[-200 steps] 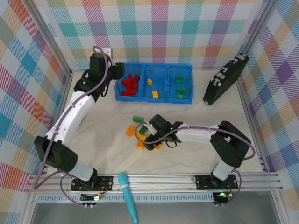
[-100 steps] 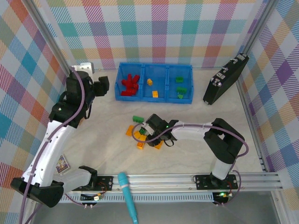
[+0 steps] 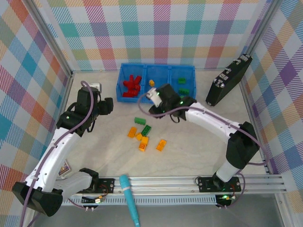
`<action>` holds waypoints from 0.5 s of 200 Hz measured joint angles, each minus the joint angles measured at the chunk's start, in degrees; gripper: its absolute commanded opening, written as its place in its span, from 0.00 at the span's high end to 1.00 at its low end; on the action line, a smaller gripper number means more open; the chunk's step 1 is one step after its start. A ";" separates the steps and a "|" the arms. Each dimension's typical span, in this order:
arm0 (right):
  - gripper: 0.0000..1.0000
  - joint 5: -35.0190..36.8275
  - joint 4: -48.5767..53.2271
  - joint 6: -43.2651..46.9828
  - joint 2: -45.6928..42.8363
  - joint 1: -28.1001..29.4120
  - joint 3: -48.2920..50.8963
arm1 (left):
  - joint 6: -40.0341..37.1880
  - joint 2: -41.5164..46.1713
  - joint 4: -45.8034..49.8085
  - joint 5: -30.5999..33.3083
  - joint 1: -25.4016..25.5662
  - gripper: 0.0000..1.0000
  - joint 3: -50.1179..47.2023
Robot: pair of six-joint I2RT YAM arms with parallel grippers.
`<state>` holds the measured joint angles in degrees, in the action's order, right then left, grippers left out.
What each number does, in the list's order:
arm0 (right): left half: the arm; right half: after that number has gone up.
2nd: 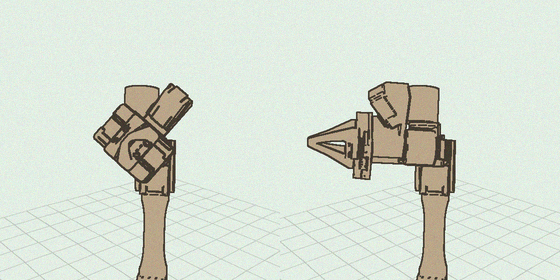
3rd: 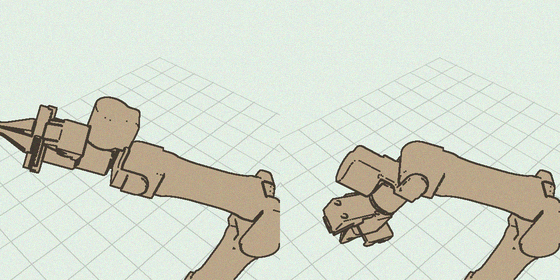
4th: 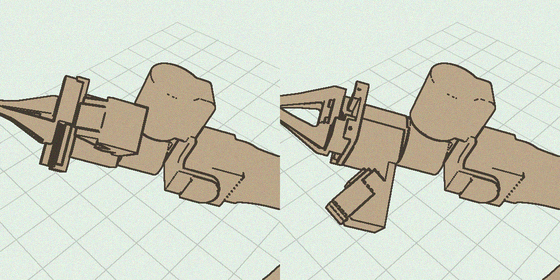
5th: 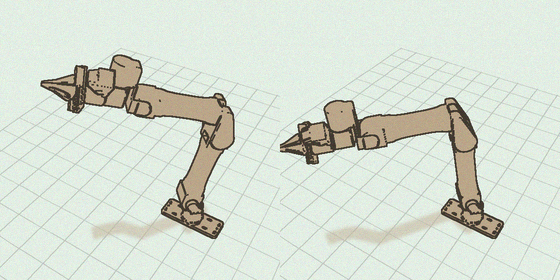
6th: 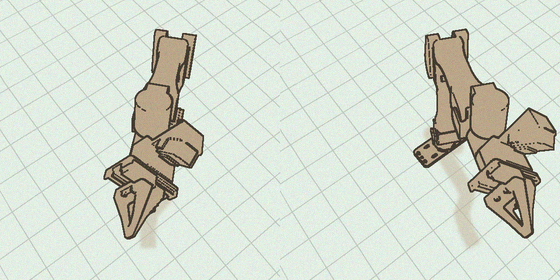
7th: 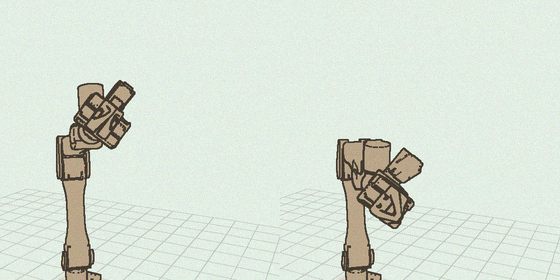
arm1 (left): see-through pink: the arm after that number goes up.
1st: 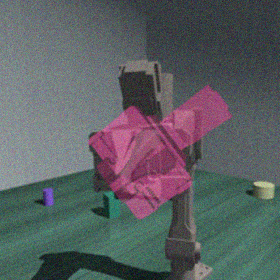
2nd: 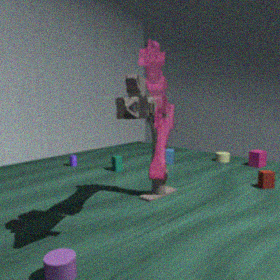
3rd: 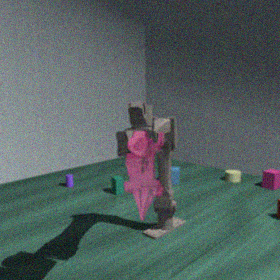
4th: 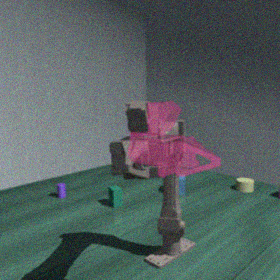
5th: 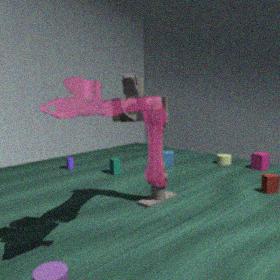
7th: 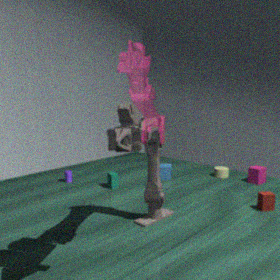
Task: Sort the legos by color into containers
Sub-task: Place the lego in the container.
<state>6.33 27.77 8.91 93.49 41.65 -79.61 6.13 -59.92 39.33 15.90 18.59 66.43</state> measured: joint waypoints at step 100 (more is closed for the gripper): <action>0.65 2.14 5.22 0.55 14.40 -18.43 -18.05 | -2.56 0.42 -2.99 -8.48 0.00 0.16 -4.98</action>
<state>8.47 32.99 9.45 107.90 23.22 -97.67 3.57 -59.51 36.34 7.42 18.59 61.45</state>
